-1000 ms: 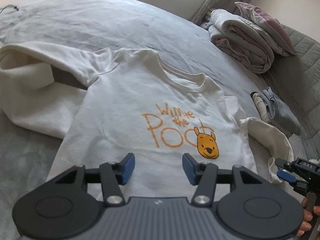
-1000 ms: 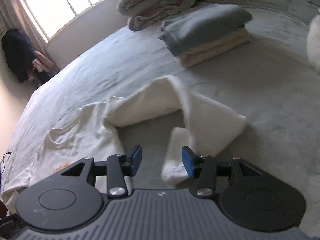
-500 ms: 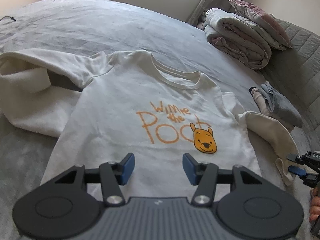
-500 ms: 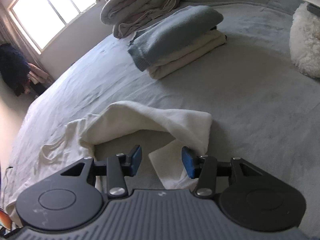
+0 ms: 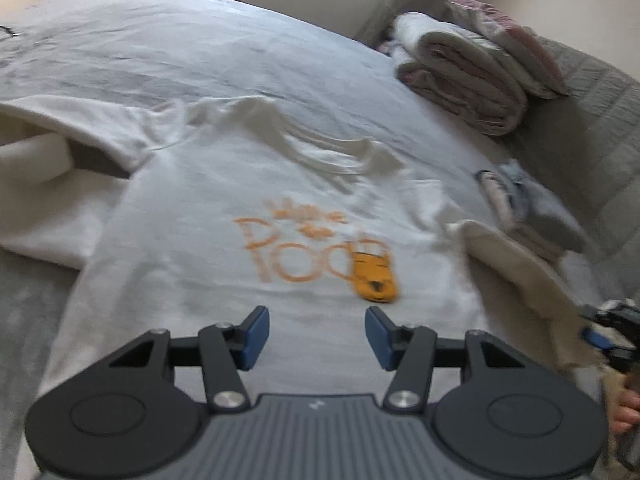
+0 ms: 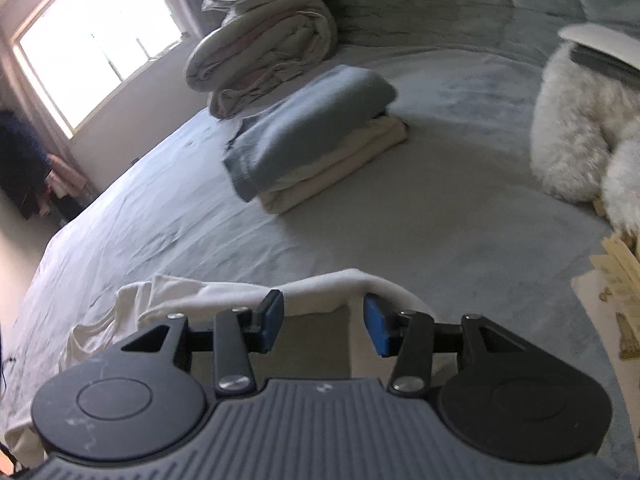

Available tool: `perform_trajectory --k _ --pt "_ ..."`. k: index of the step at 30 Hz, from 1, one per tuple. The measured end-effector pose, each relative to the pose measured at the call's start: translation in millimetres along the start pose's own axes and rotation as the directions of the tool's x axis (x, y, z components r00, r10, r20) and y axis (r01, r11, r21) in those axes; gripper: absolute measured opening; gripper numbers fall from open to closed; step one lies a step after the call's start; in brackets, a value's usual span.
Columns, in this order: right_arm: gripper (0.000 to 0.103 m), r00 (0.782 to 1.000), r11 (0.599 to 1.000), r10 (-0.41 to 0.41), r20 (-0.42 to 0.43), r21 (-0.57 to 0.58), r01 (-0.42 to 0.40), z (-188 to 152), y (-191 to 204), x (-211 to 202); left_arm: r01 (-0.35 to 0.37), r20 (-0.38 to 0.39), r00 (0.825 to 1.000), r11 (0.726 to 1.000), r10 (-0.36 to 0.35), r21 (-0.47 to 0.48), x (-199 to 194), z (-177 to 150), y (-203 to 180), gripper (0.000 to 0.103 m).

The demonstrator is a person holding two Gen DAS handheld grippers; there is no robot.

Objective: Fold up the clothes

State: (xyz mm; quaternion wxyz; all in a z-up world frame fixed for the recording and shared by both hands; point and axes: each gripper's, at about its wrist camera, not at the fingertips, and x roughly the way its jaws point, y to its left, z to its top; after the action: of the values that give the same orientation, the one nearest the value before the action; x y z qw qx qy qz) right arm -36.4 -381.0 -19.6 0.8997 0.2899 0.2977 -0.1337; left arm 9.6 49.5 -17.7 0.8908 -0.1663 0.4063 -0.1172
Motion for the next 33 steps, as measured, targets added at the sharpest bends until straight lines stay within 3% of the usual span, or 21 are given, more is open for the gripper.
perform_trajectory --k 7,12,20,26,33 --pt "0.049 0.999 0.999 -0.018 0.033 0.041 0.017 14.9 -23.2 -4.7 0.100 -0.056 0.993 0.995 -0.099 0.004 6.9 12.8 -49.1 0.054" --pt "0.049 0.998 0.996 -0.021 0.060 0.090 0.016 21.0 -43.1 -12.4 0.164 -0.084 0.984 0.984 -0.159 0.067 25.6 19.7 -112.8 0.054" --pt "0.049 0.993 0.987 -0.031 0.118 0.159 0.012 31.0 -68.4 -28.0 0.245 -0.068 0.969 0.948 -0.236 0.205 60.9 29.1 -220.9 0.054" --pt "0.049 0.996 0.987 -0.009 0.088 0.158 -0.005 35.7 -75.2 -22.2 0.248 -0.094 0.968 0.924 -0.231 0.292 107.5 26.6 -270.0 0.054" --pt "0.049 0.998 0.991 0.016 0.059 0.130 -0.023 38.5 -79.8 -18.1 0.258 -0.235 0.956 0.886 -0.177 0.384 133.4 -4.0 -265.3 0.053"
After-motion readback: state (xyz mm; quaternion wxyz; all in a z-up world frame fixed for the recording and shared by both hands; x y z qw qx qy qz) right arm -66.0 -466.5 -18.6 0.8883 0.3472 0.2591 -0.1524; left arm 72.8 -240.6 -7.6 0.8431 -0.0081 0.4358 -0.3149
